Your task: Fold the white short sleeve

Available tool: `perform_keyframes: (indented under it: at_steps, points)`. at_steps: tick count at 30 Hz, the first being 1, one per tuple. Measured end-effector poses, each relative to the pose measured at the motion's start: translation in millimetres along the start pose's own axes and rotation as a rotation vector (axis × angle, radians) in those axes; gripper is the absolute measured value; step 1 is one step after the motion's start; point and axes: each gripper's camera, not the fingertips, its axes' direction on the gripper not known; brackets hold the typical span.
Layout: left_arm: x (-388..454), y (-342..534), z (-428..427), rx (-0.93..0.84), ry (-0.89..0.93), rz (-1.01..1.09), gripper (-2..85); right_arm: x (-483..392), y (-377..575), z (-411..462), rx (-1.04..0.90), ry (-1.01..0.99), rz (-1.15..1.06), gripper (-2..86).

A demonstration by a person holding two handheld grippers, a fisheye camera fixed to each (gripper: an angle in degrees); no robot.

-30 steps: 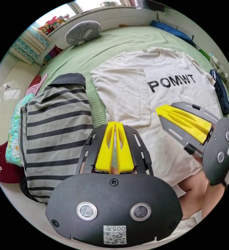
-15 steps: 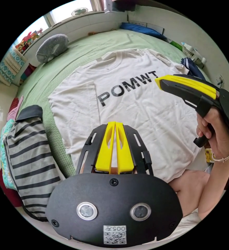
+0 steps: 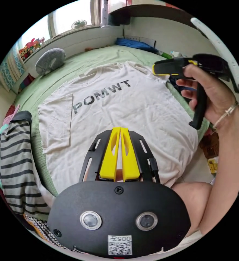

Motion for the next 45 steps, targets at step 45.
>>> perform_keyframes:
  at_steps: [45]
  points:
    - [54.4, -89.5, 5.5, 0.046, -0.161, 0.202, -0.1, 293.3, -153.7, 127.3, 0.019, -0.180, 0.243, 7.3]
